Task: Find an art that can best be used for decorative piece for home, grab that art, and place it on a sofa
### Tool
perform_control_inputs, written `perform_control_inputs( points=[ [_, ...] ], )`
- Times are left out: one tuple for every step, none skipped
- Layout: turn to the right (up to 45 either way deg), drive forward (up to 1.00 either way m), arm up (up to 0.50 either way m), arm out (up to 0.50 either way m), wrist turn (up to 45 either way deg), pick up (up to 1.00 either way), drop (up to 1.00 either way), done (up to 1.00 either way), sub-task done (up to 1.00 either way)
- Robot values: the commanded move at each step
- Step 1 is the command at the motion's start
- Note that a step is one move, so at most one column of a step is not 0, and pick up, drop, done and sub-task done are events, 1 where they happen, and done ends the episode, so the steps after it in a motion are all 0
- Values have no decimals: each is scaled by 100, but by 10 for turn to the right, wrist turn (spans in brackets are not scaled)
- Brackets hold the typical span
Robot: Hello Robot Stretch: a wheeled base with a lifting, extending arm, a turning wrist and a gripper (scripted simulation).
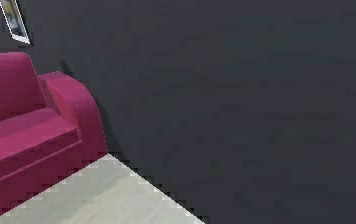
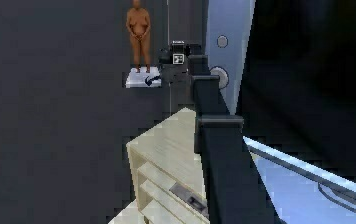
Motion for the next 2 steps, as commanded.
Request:
perform_control_inputs(
  points=[
    [0,0,0,0,-450,0,0,0,0],
    [0,0,0,0,-450,0,0,0,0]
  ],
)
